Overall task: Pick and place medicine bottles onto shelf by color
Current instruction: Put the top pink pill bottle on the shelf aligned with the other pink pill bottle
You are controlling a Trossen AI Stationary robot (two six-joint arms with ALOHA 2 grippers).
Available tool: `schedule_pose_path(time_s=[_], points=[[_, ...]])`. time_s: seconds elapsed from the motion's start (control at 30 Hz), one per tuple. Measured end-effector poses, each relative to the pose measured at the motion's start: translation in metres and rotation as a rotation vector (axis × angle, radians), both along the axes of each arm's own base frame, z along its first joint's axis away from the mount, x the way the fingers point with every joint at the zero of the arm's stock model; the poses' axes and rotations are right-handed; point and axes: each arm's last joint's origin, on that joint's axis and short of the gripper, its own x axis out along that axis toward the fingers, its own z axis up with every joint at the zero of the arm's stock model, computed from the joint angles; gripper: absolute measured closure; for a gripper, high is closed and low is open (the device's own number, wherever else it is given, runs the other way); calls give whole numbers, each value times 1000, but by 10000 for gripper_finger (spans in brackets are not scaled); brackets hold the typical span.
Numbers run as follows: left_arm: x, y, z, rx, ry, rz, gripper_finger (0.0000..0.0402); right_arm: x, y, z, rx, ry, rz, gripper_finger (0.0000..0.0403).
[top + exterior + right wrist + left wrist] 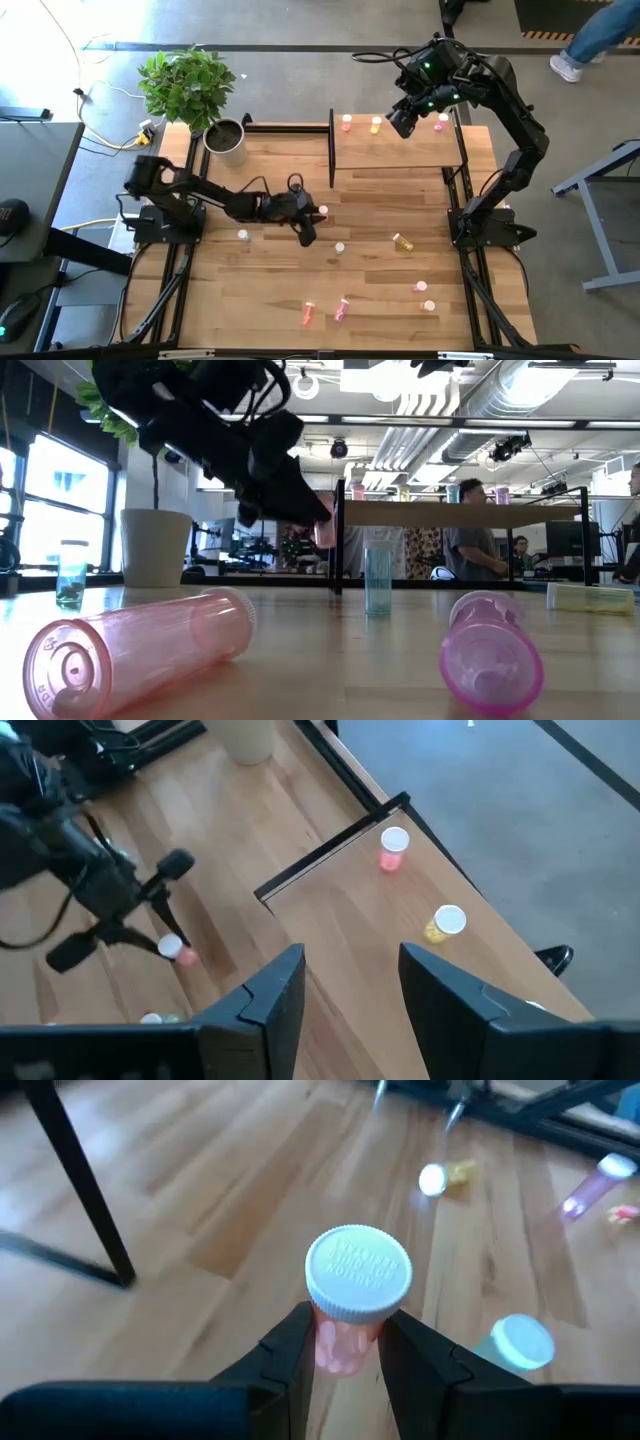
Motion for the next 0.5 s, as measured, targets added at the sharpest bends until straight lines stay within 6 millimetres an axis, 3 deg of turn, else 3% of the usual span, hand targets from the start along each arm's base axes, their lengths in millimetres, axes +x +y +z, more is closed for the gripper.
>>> schedule_pose_path(time_s=[0.3, 0.5], points=[[-23, 8, 49, 59, -53, -33, 310, 9, 13, 2, -14, -23, 62, 187], [-41, 11, 76, 109, -68, -41, 310, 20, 20, 3, -6, -69, 124, 177]])
